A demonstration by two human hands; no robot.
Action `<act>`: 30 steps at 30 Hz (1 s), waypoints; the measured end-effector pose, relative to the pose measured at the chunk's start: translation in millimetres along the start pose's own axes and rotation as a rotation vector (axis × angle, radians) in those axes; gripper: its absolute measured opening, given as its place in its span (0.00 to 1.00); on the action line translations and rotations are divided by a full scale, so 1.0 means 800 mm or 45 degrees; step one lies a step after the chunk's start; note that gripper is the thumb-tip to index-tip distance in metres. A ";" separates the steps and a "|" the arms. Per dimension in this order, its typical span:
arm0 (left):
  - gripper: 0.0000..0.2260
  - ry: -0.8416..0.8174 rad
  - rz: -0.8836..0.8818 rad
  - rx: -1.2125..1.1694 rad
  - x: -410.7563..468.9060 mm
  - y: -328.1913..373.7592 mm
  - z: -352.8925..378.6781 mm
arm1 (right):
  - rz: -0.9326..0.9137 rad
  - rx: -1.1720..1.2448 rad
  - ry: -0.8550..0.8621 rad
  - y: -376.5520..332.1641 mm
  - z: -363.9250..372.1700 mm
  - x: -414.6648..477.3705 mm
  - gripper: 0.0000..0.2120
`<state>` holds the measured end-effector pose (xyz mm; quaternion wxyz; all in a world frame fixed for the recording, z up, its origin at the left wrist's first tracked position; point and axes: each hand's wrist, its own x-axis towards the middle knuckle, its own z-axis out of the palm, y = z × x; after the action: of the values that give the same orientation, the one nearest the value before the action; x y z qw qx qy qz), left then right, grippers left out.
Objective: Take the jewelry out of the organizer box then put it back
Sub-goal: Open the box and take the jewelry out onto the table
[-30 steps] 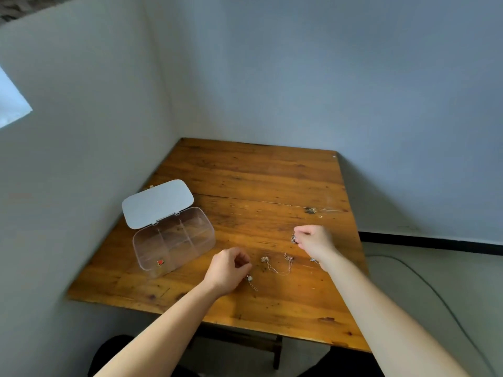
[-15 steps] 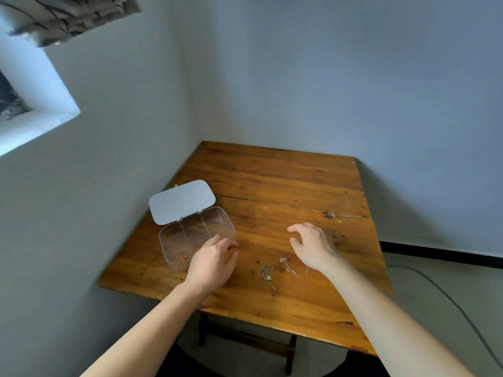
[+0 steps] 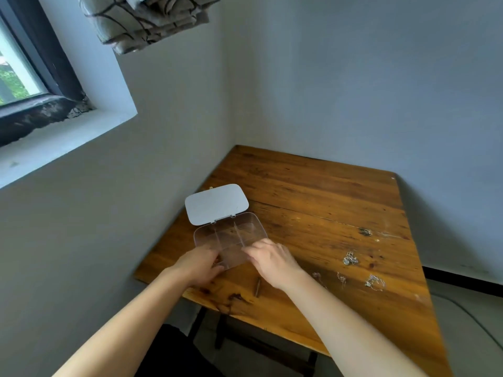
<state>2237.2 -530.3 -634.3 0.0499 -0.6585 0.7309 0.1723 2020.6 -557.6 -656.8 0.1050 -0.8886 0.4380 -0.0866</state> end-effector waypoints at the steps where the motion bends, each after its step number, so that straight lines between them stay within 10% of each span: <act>1: 0.18 -0.046 0.000 0.009 0.004 0.002 -0.001 | 0.005 0.034 0.047 0.001 0.007 -0.001 0.20; 14: 0.04 -0.327 0.058 0.030 0.020 0.000 -0.023 | 0.029 0.165 0.242 -0.001 0.029 0.001 0.17; 25: 0.07 0.161 0.140 -0.399 -0.006 -0.009 -0.040 | 0.030 0.147 0.137 -0.001 0.027 0.003 0.13; 30: 0.06 0.482 0.151 -0.616 -0.014 0.001 -0.073 | 0.087 -0.052 0.079 -0.008 0.023 -0.008 0.30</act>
<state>2247.0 -538.5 -576.0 -0.2555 -0.6279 0.7021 0.2180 2026.3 -546.8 -673.4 0.0763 -0.8719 0.4729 -0.1014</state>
